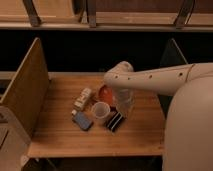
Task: Push the eraser across the table
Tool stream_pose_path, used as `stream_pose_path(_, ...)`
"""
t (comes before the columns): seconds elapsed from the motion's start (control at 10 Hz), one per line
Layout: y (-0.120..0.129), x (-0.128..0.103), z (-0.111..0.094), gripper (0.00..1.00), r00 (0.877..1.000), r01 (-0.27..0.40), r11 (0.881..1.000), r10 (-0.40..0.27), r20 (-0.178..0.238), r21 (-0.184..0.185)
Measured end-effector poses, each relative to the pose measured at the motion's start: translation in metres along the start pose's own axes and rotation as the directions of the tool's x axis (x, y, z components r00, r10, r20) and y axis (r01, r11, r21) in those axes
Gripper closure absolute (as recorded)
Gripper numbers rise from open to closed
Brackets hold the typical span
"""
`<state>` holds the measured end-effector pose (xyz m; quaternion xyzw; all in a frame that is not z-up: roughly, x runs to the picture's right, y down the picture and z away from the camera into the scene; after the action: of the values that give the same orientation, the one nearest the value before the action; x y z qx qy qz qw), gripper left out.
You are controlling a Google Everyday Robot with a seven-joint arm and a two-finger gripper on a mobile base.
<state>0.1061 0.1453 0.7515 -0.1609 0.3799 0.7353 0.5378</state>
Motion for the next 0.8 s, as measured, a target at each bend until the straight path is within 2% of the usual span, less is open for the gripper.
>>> stream_pose_path(0.1, 0.006, -0.004, 0.013, 1.0, 0.999, -0.022, 0.999, 0.021, -0.027, -0.026)
stream_pose_path(0.3, 0.024, -0.019, 0.025, 1.0, 0.999, -0.022, 0.995, 0.02, -0.026, -0.095)
stream_pose_path(0.4, 0.032, -0.03, 0.027, 1.0, 1.0, -0.004, 0.991, 0.005, 0.003, -0.134)
stream_pose_path(0.6, 0.043, -0.039, 0.027, 1.0, 0.999, 0.022, 0.983, -0.015, 0.041, -0.185)
stream_pose_path(0.7, 0.053, -0.039, 0.024, 1.0, 0.997, 0.051, 0.971, -0.038, 0.062, -0.232)
stream_pose_path(0.8, 0.058, -0.035, 0.024, 1.0, 0.996, 0.069, 0.966, -0.054, 0.065, -0.25)
